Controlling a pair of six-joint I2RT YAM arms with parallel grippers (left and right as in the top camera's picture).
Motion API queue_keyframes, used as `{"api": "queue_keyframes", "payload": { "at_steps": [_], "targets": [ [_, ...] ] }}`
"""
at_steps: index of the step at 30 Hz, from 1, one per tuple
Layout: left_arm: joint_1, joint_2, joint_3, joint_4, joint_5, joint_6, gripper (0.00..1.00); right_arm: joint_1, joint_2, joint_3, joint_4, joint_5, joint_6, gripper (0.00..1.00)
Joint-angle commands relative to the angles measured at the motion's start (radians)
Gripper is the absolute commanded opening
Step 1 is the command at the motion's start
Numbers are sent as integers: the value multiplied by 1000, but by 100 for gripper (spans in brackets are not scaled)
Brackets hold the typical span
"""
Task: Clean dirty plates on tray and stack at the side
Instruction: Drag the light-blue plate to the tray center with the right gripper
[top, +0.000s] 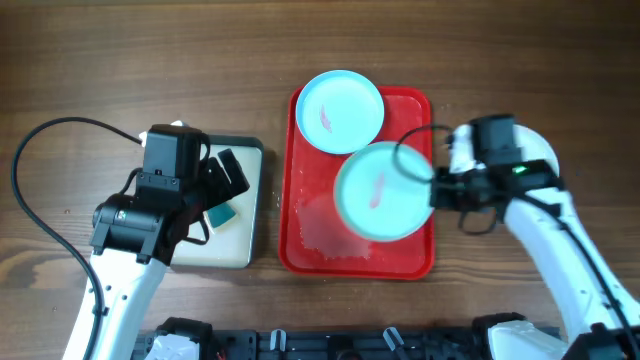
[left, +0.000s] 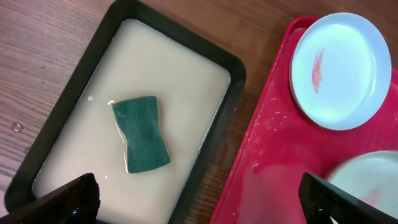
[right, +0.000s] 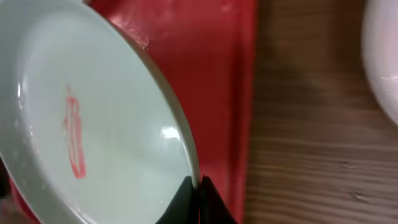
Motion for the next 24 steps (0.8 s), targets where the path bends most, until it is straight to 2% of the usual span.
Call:
{"api": "queue_keyframes", "payload": {
  "at_steps": [1, 3, 4, 5, 6, 10, 12, 14, 17, 19, 21, 24],
  "targets": [
    [5, -4, 17, 2, 12, 8, 100, 94, 35, -130, 158, -27, 114, 4],
    [5, -4, 17, 9, 12, 8, 100, 127, 64, -167, 237, -26, 82, 5],
    [5, -4, 17, 23, 12, 7, 100, 127, 66, -166, 249, -23, 58, 12],
    [5, -4, 17, 42, 12, 8, 100, 126, 63, -151, 246, -24, 39, 34],
    [5, -4, 17, 44, 12, 8, 100, 126, 61, -130, 226, -24, 39, 38],
    [5, 5, 16, 38, 29, 5, 100, 126, 3, -29, 116, -23, 38, 33],
    [5, 55, 4, -11, 0, -9, 78, 126, -40, -7, 93, -24, 43, 33],
    [5, 140, -49, -37, -56, -157, 72, 126, -69, -7, 88, -24, 44, 33],
    [5, 323, -145, 11, -56, -322, 55, 126, -69, -7, 71, -24, 69, 33],
    [5, 444, -163, 46, -56, -341, 53, 126, -69, -7, 71, -23, 69, 33],
    [5, 537, -163, 109, -56, -335, 44, 126, -69, -7, 71, -24, 69, 32],
    [5, 598, -163, 212, -56, -274, 6, 126, -69, -7, 71, -24, 69, 32]
  ]
}}
